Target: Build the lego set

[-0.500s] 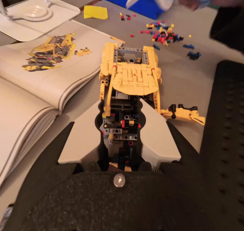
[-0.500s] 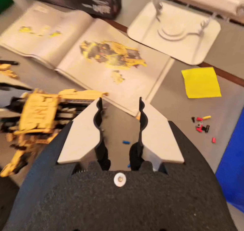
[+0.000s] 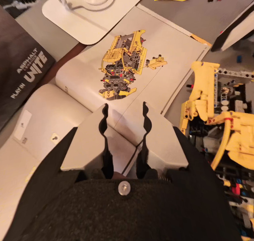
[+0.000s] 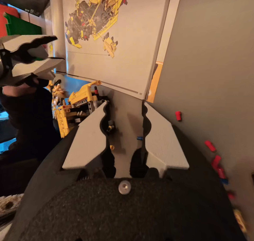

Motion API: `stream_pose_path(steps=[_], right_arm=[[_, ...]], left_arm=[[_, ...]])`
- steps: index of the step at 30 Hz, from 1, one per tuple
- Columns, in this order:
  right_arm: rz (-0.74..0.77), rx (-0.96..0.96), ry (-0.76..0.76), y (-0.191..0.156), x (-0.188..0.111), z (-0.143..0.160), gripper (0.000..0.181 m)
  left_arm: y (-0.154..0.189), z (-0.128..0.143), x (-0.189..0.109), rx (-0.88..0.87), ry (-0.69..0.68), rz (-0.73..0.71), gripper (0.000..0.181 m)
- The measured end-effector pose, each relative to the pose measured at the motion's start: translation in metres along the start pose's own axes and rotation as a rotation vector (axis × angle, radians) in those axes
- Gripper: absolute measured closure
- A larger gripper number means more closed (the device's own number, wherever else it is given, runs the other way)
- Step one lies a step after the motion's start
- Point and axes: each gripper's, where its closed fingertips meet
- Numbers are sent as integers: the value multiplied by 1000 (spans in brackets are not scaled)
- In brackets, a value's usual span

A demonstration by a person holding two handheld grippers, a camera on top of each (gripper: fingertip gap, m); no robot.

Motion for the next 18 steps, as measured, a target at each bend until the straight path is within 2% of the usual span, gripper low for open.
stream_pose_path(steps=[4,18], right_arm=[[8,-3,7,3,-3,-4,136],[10,-3,-12,4,2,-1,139]], left_arm=[[-2,12,16,-12,-15,-36,131],[1,15,14,3,-17,-32,131]])
Point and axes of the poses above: each gripper's, where its closed fingertips meet, x out along the fingers, z out of its underside, y = z × x across the jaws, and after that the axes turned 10 degrees about -x, right-handed
